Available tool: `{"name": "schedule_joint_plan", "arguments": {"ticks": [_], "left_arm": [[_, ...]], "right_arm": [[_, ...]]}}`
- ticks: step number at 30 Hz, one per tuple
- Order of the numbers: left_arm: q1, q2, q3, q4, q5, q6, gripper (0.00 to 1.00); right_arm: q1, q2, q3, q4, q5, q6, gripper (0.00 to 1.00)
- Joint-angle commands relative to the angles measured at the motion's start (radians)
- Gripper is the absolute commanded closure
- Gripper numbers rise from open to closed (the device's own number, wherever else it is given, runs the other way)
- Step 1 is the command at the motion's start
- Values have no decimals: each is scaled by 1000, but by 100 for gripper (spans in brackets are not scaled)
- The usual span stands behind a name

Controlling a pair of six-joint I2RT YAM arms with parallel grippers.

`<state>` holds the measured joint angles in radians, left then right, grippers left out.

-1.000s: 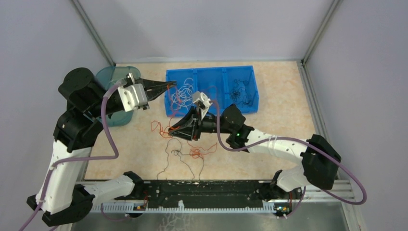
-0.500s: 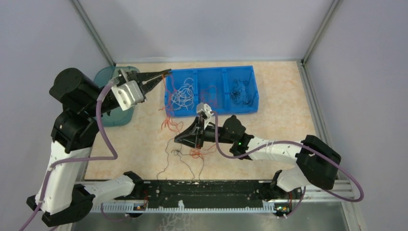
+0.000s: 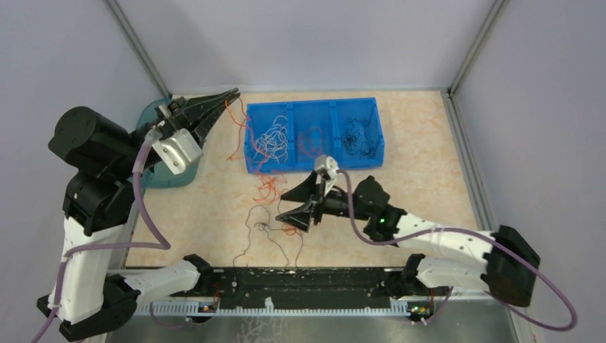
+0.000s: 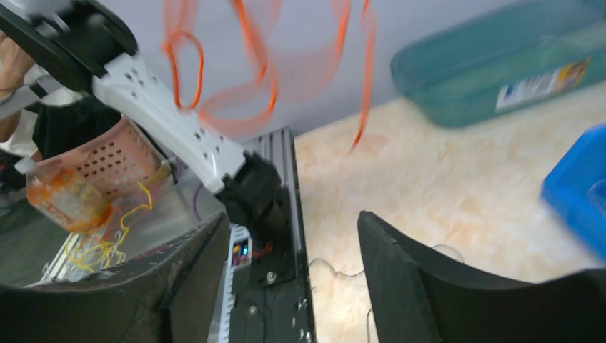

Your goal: Untangle the cables

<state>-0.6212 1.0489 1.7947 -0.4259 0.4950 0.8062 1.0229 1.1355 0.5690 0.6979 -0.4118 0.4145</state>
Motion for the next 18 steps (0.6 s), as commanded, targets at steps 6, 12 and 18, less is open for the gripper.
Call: {"name": "schedule_joint_plan", "arguments": {"ticks": [6,12,18], "left_arm": [[3,-27,-69,-143,56,119,100],[3,-36,-97,-151,78,114,100],[3,-38,-101,-150,97,94,100]], "right_arm": [[-55,-245,253,-398,-102,-166,17],[-57,-166,303,-216,-144,-103,14],[-82,18,383,24,-225,28,15]]}}
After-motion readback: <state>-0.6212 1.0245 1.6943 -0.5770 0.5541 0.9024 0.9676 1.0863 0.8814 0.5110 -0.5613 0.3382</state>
